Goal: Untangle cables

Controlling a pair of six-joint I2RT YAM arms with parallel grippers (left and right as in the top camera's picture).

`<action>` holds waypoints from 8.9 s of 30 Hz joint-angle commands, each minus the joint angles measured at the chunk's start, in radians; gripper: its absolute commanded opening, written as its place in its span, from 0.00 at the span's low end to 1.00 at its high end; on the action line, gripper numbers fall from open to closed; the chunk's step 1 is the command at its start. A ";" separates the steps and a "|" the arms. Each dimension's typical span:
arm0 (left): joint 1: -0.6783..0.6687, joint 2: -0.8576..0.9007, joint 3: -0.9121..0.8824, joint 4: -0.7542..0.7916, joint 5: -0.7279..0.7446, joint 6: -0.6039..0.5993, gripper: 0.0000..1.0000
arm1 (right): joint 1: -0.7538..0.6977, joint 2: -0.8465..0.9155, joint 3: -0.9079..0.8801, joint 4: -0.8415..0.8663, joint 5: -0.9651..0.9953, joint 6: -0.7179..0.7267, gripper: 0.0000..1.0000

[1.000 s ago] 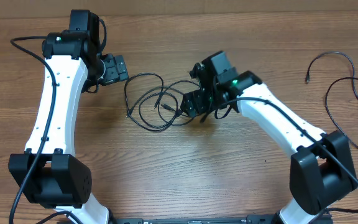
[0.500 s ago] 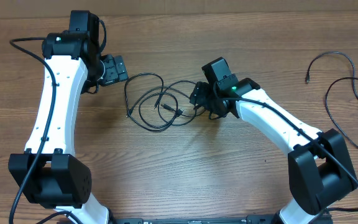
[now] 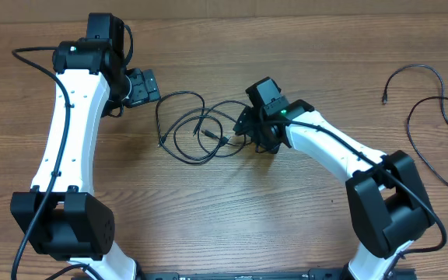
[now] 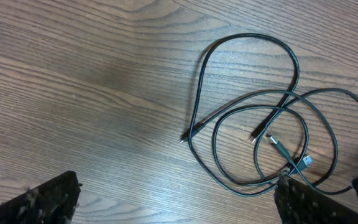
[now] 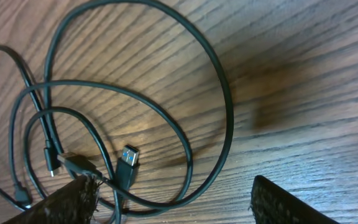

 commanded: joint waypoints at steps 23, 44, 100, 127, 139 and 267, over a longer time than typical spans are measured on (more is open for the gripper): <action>0.006 -0.007 -0.006 -0.003 -0.013 -0.010 1.00 | 0.045 0.078 -0.006 -0.001 0.029 0.058 0.57; 0.006 -0.007 -0.006 -0.026 -0.012 -0.010 1.00 | 0.075 0.077 -0.006 0.013 0.179 0.102 0.04; -0.108 -0.007 -0.248 0.188 0.227 0.160 1.00 | -0.278 -0.246 0.663 -0.534 0.127 -0.783 0.62; -0.159 -0.007 -0.694 0.809 0.170 0.200 0.97 | -0.506 -0.042 0.663 -0.656 -0.235 -0.727 0.72; -0.167 -0.007 -0.749 0.864 0.090 0.148 0.84 | -0.506 -0.042 0.663 -0.662 -0.235 -0.727 0.72; -0.035 -0.156 -0.679 0.451 0.100 0.002 0.04 | -0.206 0.061 0.291 -0.082 -0.040 -1.483 0.92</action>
